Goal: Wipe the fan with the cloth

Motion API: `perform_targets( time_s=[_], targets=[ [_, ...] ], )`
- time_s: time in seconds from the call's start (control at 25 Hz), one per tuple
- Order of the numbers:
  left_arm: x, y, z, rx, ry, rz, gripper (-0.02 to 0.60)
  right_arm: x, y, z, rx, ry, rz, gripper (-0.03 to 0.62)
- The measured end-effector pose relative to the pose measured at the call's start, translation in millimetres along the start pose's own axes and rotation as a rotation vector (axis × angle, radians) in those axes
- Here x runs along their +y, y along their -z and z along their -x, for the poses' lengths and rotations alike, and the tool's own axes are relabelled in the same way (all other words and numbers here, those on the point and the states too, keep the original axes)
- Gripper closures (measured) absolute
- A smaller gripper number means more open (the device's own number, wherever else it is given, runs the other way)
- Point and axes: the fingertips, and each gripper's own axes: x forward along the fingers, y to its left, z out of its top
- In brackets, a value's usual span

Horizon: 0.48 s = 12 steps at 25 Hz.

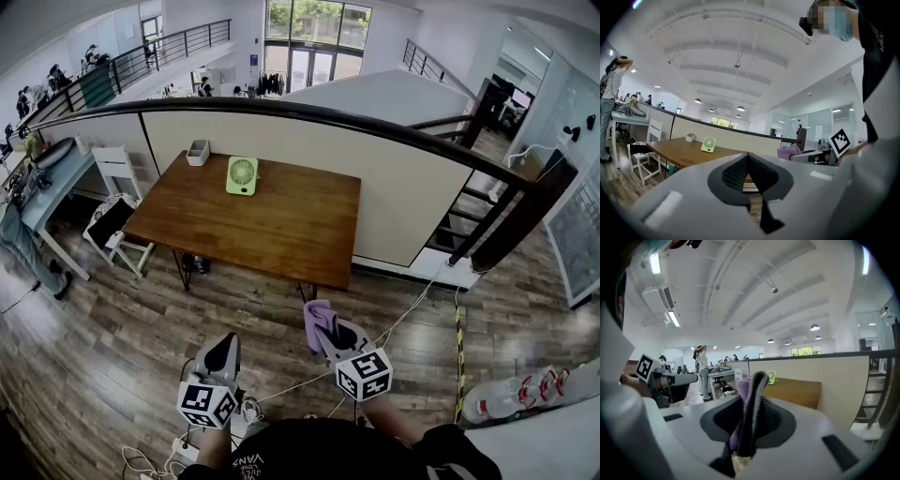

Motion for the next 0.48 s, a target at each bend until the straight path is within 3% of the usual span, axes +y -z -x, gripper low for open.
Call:
perform_targets(
  time_s=[0.16,0.48],
  targets=[
    [30,-5,-4,-0.004,0.015,0.015,0.571,13,-9,-28,-0.012,-0.018,-0.030,0.502],
    [93,-14,-1,0.025,0.060,0.013,0.569,40,-20,-74,-0.026,0.058,-0.078,0.502]
  ],
)
